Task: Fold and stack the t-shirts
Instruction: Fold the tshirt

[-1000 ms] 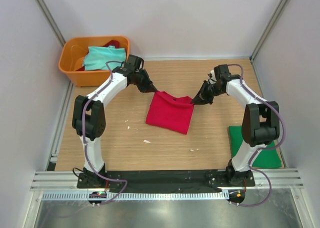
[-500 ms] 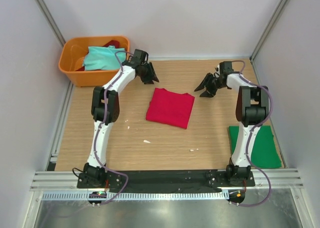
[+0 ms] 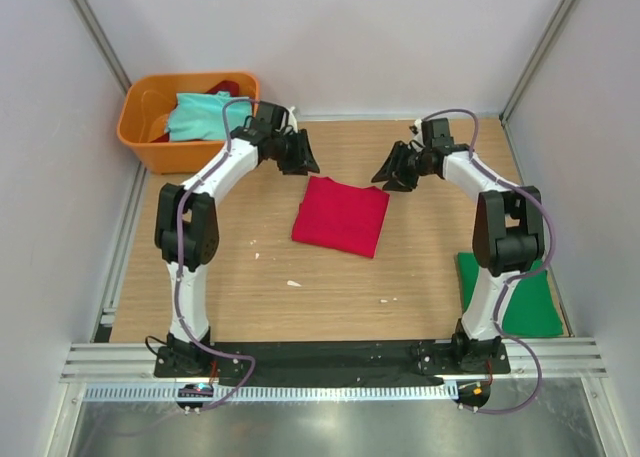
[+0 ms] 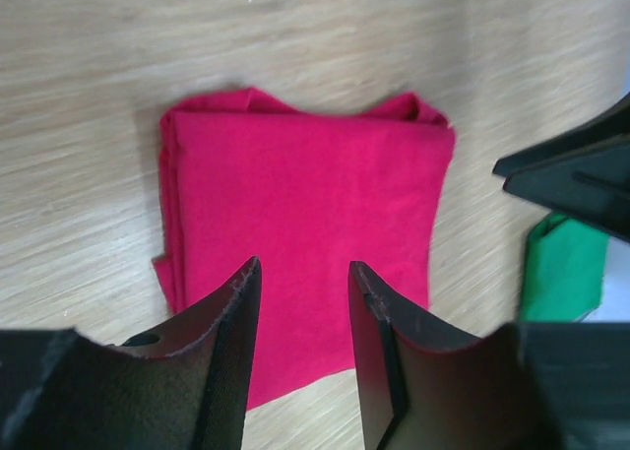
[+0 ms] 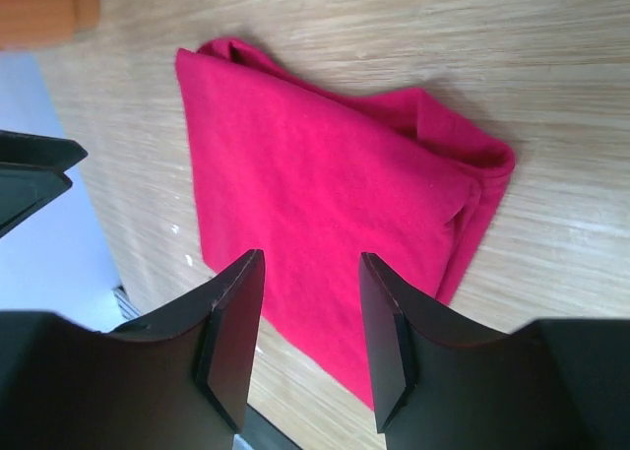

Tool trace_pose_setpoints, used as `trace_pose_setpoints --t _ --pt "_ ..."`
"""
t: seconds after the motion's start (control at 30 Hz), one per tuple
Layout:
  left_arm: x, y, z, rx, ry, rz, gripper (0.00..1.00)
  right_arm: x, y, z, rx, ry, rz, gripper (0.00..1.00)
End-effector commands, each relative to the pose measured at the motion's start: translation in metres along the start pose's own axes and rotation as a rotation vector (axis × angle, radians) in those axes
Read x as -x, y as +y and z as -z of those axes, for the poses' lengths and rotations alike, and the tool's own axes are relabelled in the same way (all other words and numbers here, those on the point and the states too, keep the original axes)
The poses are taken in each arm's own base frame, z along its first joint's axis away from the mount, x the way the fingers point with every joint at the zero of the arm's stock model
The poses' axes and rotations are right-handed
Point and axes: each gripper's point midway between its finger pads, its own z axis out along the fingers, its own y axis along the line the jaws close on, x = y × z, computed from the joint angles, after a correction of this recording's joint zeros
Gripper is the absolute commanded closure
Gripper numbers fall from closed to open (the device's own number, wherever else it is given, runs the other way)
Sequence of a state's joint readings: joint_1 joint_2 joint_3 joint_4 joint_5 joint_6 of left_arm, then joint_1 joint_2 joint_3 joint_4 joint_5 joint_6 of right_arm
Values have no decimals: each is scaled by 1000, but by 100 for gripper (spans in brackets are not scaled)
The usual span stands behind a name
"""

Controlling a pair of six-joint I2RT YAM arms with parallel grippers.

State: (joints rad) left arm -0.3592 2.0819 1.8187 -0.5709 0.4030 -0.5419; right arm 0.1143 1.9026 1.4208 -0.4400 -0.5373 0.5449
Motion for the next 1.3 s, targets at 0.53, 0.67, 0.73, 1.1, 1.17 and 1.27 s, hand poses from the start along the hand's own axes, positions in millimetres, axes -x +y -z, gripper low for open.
trace_pose_setpoints --t 0.53,0.67,0.73,1.1,1.17,1.27 --pt "13 56 -61 144 82 -223 56 13 -41 -30 -192 51 139 50" --pt "4 58 -68 126 106 -206 56 7 -40 -33 -186 70 134 52" --pt "2 59 -69 122 107 -204 56 5 -40 -35 -183 76 131 52" --pt "7 47 -82 52 92 -159 70 11 -37 -41 -166 70 124 63" --pt "5 48 -83 50 96 -151 74 12 -37 -42 -163 70 123 65" --pt "4 48 -84 51 101 -149 70 11 -40 -43 -173 82 123 64"
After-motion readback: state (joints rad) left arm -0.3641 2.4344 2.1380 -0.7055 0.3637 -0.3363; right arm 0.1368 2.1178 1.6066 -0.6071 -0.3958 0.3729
